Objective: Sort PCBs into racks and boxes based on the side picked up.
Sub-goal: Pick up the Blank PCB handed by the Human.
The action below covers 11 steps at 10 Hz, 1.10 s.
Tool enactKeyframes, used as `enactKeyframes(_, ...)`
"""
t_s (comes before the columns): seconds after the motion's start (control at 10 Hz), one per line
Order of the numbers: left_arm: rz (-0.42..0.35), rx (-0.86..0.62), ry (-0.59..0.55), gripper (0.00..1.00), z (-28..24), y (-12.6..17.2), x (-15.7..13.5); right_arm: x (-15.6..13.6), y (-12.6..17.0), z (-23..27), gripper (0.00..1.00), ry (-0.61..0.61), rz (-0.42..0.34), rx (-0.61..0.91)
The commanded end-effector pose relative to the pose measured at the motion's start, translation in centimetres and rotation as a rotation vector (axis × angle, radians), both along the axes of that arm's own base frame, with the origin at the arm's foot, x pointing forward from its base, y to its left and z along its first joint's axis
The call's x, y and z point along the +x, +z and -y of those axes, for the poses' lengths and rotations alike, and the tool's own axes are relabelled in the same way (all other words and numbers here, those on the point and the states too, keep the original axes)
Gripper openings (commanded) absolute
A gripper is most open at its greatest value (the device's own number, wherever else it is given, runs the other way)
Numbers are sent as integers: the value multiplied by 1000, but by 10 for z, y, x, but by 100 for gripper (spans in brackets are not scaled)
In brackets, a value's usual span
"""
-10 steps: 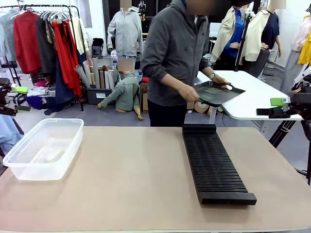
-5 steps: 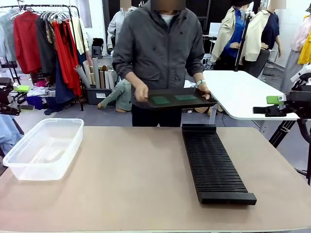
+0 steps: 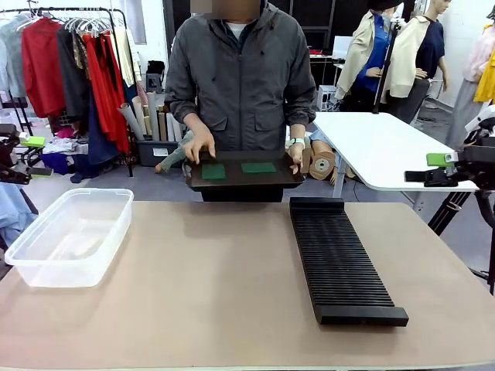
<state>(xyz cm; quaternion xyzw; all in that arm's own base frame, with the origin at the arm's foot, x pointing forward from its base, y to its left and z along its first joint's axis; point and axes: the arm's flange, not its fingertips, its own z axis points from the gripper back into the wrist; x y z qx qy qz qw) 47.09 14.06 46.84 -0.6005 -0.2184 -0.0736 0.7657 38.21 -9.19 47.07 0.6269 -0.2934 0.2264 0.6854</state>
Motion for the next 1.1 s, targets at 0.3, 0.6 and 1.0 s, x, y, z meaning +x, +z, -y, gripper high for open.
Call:
enactKeyframes(0.3, -6, 6, -2, 100, -1, 1, -1, -1, 1, 0, 100, 7, 8, 6)
enactKeyframes(0.6, -6, 6, -2, 100, -1, 1, -1, -1, 1, 0, 100, 7, 8, 6)
enactKeyframes(1.0, -6, 6, -2, 100, -1, 1, -1, -1, 1, 0, 100, 7, 8, 6)
